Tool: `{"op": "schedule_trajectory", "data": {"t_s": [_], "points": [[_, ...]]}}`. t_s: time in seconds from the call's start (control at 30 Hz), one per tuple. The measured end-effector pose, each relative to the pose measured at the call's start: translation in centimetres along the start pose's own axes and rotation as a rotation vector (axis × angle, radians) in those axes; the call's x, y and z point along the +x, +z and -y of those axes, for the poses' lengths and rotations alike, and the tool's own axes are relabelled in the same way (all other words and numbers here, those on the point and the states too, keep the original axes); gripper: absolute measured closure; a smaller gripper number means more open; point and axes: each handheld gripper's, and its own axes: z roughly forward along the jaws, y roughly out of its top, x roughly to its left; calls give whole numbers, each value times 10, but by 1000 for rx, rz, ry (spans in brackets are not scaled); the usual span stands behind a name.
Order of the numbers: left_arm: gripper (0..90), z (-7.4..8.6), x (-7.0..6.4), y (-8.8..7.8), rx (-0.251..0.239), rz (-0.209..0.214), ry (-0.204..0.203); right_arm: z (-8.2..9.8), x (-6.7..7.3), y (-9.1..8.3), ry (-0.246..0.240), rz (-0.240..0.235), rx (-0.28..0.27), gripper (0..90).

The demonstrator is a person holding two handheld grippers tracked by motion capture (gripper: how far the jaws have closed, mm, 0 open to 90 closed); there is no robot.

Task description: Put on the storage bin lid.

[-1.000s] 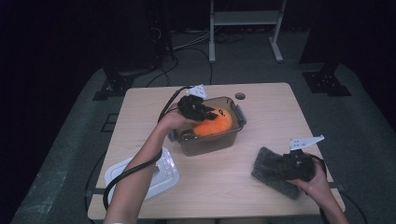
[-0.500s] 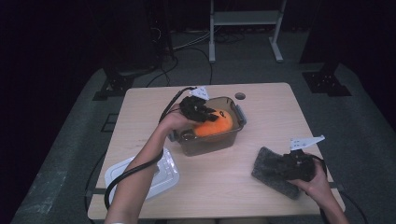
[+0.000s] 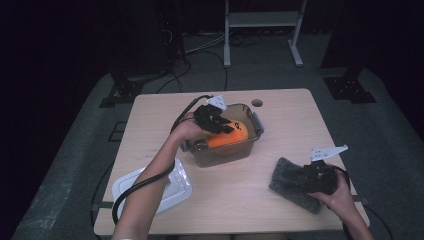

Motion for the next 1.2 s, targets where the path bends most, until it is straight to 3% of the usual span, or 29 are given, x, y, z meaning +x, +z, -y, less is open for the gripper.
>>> {"op": "schedule_trajectory", "data": {"t_s": [0.1,0.2,0.47,0.93,1.2], "points": [[653,1,0,0,4,6,-4,0,0,0,0,2,0,409],[675,-2,1,-5,-56,22,-23,0,0,0,-1,3,1,409],[625,-8,-2,-12,-67,22,-12,0,0,1,0,1,7,409],[546,0,-16,-39,-145,50,-17,0,0,3,4,5,11,408],[464,10,-25,-57,-182,34,-34,0,1,6,4,5,20,406]]}}
